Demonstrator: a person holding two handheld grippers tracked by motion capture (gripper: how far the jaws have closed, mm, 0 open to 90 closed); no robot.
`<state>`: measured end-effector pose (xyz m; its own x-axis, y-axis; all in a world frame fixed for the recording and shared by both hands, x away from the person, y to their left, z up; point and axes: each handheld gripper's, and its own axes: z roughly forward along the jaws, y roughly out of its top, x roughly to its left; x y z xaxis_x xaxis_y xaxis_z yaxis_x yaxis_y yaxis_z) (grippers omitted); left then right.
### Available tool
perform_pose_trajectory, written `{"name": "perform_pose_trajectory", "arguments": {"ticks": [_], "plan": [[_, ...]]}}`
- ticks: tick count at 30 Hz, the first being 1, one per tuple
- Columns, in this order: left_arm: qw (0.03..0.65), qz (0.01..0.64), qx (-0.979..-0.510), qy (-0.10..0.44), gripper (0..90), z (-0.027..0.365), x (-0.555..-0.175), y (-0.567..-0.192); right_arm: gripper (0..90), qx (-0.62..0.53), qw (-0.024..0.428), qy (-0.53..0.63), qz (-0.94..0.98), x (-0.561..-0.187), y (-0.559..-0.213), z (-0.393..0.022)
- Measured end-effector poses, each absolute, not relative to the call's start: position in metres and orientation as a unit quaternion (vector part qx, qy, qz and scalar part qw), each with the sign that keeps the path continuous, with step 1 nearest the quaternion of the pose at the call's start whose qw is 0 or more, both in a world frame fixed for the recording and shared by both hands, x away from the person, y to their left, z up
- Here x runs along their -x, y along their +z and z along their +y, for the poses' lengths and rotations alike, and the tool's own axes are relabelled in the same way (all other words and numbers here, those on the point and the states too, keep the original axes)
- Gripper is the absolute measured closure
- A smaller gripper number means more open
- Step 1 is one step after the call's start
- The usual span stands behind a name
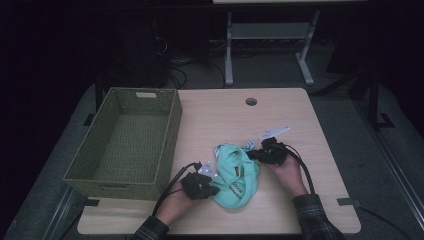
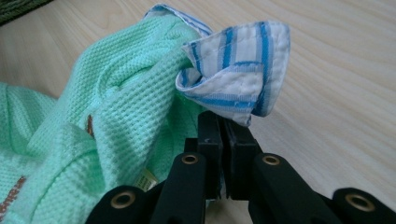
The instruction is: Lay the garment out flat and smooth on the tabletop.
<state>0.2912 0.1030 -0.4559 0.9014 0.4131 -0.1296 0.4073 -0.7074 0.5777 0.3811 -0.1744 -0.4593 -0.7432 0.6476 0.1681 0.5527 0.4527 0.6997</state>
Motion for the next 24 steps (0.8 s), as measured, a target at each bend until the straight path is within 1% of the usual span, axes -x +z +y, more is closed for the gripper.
{"name": "perform_pose_trajectory", "arguments": {"ticks": [9, 14, 24], "plan": [[0.323, 0.232, -0.917, 0.000, 89.7, 0.105, -0.290, -0.457, 87.0, -0.359, 0.103, 0.402, 0.836, -0.378, -0.448, -0.189], [0.315, 0.227, -0.921, 0.000, 89.7, 0.107, -0.290, -0.456, 87.2, -0.362, 0.120, 0.407, 0.830, -0.379, -0.443, -0.196], [0.312, 0.227, -0.923, 0.013, 89.8, 0.105, -0.286, -0.456, 87.2, -0.383, 0.153, 0.385, 0.826, -0.369, -0.445, -0.222]]}}
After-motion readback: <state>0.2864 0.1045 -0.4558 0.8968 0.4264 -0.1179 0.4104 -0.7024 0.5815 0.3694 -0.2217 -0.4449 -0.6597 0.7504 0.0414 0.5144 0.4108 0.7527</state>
